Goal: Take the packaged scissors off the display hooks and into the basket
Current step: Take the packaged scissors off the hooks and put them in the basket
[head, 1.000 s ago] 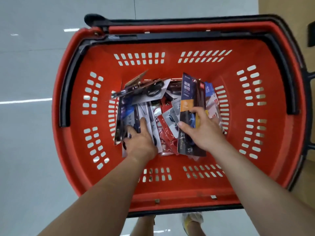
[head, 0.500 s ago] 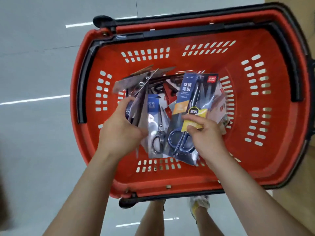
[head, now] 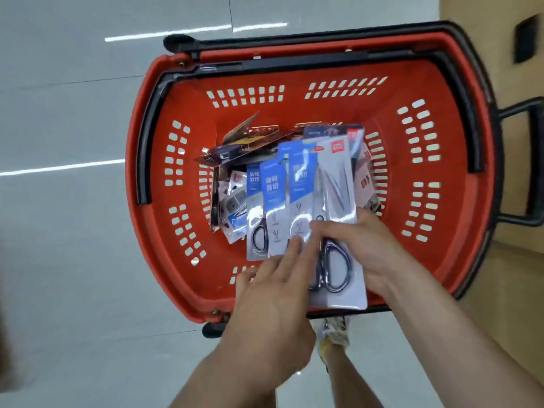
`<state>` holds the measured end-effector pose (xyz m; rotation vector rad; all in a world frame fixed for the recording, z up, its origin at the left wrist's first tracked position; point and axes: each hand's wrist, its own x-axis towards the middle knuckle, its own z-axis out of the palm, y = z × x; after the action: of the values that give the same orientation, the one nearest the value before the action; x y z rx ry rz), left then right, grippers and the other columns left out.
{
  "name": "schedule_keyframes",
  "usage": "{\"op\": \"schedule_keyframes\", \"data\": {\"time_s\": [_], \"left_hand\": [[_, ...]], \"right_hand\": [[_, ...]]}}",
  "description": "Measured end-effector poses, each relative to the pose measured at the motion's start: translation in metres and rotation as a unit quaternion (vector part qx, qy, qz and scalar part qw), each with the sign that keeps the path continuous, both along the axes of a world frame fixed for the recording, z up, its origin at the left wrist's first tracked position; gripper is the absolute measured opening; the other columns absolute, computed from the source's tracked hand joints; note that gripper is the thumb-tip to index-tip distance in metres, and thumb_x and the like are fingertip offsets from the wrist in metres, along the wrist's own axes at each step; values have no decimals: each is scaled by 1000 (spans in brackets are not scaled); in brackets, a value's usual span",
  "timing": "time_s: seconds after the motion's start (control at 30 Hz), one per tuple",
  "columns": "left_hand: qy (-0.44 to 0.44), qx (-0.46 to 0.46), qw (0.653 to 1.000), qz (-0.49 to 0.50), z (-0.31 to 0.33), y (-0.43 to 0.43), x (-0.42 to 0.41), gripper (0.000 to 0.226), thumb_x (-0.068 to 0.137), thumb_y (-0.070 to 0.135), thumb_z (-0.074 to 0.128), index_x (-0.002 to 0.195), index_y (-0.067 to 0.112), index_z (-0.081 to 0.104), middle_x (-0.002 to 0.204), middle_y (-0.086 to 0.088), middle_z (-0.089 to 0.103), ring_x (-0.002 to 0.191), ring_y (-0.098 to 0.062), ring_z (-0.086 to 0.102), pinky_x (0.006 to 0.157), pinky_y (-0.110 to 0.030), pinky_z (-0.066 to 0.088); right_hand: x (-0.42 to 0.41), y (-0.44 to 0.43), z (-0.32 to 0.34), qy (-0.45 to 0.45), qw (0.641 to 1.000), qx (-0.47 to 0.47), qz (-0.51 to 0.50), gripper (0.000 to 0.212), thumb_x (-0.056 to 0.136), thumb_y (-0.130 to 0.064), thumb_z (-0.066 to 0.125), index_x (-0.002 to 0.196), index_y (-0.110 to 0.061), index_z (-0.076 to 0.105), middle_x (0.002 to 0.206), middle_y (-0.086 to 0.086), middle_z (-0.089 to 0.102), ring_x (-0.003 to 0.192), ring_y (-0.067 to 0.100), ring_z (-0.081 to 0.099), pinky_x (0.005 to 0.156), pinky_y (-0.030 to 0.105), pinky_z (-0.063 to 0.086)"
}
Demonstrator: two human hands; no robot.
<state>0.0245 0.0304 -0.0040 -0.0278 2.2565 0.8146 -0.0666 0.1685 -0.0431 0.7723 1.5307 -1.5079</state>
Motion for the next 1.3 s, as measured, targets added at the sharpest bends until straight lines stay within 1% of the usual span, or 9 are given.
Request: {"op": "schedule_keyframes", "data": {"time_s": [0.07, 0.17, 0.37, 0.57, 0.7, 0.77, 0.93, 1.13, 1.3], "left_hand": [[-101, 172, 959, 200, 6, -11, -6, 95, 69, 21, 65, 142, 58, 17, 140, 17, 54, 125, 2, 52, 103, -32, 46], [-3, 172, 898, 406, -1, -18, -23, 67, 73, 33, 75, 127, 54, 41, 124, 19, 62, 116, 3, 58, 99, -36, 52], [-89, 231, 843, 478, 10, 5, -47, 46, 79, 17, 83, 120, 27, 63, 106, 8, 76, 97, -14, 73, 90, -46, 57], [-47, 232, 797, 556, 47, 22, -52, 13, 99, 14, 58, 108, 15, 67, 97, -4, 77, 92, -23, 72, 91, -53, 55], [-81, 338, 685, 641, 88, 28, -60, 22, 103, 11, 46, 108, 4, 66, 97, -13, 75, 81, -21, 70, 73, -35, 60], [-79, 366, 668, 644, 115, 32, -63, 22, 102, 9, 45, 101, 4, 66, 87, -10, 75, 73, -17, 70, 62, -29, 59], [3, 340, 680, 650, 192, 30, -62, 24, 102, 5, 45, 96, 14, 66, 87, -4, 74, 73, -16, 70, 65, -31, 57], [169, 164, 807, 541, 307, 18, -50, 63, 100, 8, 49, 120, 68, 44, 81, -9, 71, 64, -24, 60, 64, -41, 52], [175, 154, 876, 423, 386, 61, -42, 56, 98, -2, 46, 99, 46, 74, 102, 10, 76, 91, -9, 69, 89, -41, 57]], "right_hand": [[-2, 8, 2, 16, 1000, 23, 10, 22, 82, 9, 67, 97, -6, 72, 93, 15, 76, 81, 27, 71, 78, 38, 59], [-1, 15, 11, 16, 999, 15, -33, 30, 81, 9, 67, 110, 1, 68, 102, 19, 74, 86, 30, 70, 81, 40, 58], [-4, 16, 45, 134, 989, 61, 22, 34, 82, -9, 76, 112, -22, 65, 100, -2, 77, 92, 15, 74, 77, 31, 59], [-3, 26, 85, 161, 981, 93, -65, 34, 84, -62, 47, 104, -39, 63, 113, -15, 70, 112, 5, 63, 106, 36, 45], [-1, 43, 119, 231, 965, 113, -56, 33, 94, -44, 59, 93, -11, 62, 94, 22, 60, 83, 12, 54, 80, 34, 43], [0, 49, 138, 276, 951, 134, -43, 29, 91, -33, 59, 82, -6, 56, 78, 20, 51, 72, 14, 45, 69, 32, 38], [-1, 81, 207, 332, 927, 161, -66, 14, 95, -21, 61, 84, -15, 57, 74, 11, 57, 66, 9, 49, 63, 29, 42], [-5, 133, 323, 378, 913, 114, -103, 18, 84, -36, 60, 86, -18, 59, 84, 15, 63, 77, 13, 55, 78, 39, 48], [11, 135, 408, 410, 904, 32, -114, 28, 82, -44, 63, 86, -16, 60, 90, 21, 61, 81, 13, 53, 79, 32, 45]]}}
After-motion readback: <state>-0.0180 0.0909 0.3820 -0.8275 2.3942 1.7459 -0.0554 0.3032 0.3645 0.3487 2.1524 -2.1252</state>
